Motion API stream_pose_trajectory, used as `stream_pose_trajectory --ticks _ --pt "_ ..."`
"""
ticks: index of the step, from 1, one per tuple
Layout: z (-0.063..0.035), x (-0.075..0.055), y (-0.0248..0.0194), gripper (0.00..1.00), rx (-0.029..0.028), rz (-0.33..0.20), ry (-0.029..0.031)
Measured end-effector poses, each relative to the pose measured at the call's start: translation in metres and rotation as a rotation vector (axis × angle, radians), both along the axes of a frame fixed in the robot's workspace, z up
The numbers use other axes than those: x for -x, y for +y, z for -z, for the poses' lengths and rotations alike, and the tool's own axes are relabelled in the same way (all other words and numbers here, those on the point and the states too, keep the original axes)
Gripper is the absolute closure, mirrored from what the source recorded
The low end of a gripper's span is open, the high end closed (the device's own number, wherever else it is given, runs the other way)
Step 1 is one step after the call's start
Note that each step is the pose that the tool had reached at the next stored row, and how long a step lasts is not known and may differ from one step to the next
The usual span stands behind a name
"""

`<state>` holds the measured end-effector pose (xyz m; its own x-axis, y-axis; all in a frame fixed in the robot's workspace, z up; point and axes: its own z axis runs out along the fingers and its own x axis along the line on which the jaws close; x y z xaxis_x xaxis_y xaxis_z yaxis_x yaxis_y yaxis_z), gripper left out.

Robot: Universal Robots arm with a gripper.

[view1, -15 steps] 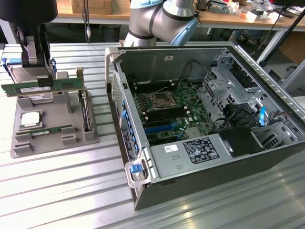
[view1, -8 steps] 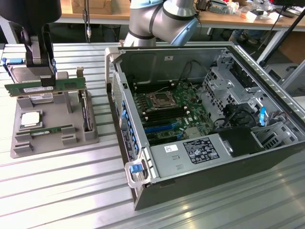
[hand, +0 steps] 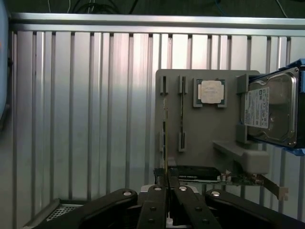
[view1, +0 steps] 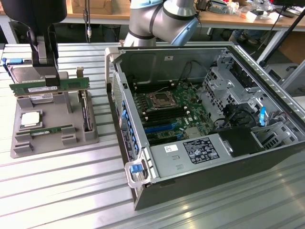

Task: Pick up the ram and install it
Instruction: 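Pick up the ram and move it above insertion slot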

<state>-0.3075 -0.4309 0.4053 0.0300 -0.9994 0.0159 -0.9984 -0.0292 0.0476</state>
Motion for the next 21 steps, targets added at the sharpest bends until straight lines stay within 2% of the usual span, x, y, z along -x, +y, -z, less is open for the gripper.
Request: stream_pose_trajectory --ticks 21 --pt "0.0 -0.016 0.0 0.88 0.0035 0.0 0.0"
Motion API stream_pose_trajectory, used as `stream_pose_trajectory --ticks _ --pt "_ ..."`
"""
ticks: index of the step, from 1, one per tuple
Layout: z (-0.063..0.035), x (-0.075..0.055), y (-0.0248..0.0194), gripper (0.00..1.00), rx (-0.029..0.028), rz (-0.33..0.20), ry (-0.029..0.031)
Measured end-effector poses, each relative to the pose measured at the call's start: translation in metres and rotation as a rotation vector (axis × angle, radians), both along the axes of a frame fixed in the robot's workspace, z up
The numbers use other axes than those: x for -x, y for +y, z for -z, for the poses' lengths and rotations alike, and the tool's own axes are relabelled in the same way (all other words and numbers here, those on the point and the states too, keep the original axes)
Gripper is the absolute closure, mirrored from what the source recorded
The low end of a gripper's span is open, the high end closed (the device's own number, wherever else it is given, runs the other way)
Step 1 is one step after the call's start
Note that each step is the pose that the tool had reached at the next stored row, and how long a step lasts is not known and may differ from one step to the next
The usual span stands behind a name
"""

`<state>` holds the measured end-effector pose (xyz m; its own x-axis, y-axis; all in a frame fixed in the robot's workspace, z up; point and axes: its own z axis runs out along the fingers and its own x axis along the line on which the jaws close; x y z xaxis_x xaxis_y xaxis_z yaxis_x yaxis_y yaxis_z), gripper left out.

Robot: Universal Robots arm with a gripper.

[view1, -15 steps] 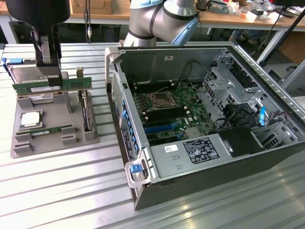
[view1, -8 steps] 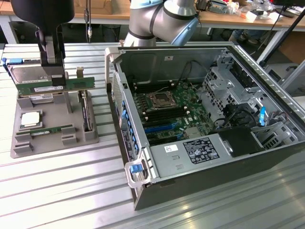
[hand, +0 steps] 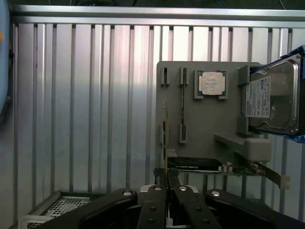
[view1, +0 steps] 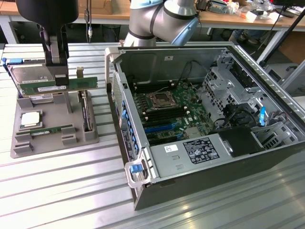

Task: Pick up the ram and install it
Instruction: 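Pick up the ram and move it above insertion slot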

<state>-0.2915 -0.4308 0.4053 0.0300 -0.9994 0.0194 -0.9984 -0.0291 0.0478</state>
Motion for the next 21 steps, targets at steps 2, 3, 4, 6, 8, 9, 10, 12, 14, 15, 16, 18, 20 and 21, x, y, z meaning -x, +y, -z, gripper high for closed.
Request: stream_pose_trajectory --ticks 2,3,4,6,8,9,10,12,14,15,16,18,20,21 --pt "0.0 -0.002 0.0 0.88 0.0002 0.0 0.0" --pt "0.0 -0.003 0.0 0.88 0.0004 0.0 0.0" --pt "0.0 -0.005 0.0 0.88 0.0005 0.0 0.0" --pt "0.0 -0.007 0.0 0.88 0.0008 0.0 0.0001" --pt "0.0 -0.009 0.0 0.88 0.0009 0.0 0.0" --pt "0.0 -0.01 0.0 0.88 0.0009 0.0 0.0" --pt "0.0 -0.01 0.0 0.88 0.001 0.0 0.0" --pt "0.0 -0.012 0.0 0.88 0.0011 0.0 0.0001" --pt "0.0 -0.013 0.0 0.88 0.0014 0.0 0.0001" --pt "0.0 -0.014 0.0 0.88 0.0014 0.0 0.0" --pt "0.0 -0.015 0.0 0.88 0.0016 0.0 0.0001" --pt "0.0 -0.017 0.0 0.88 0.0018 0.0 0.0" --pt "0.0 -0.019 0.0 0.88 0.002 0.0 0.0" --pt "0.0 -0.02 0.0 0.88 0.0021 0.0 0.0001"
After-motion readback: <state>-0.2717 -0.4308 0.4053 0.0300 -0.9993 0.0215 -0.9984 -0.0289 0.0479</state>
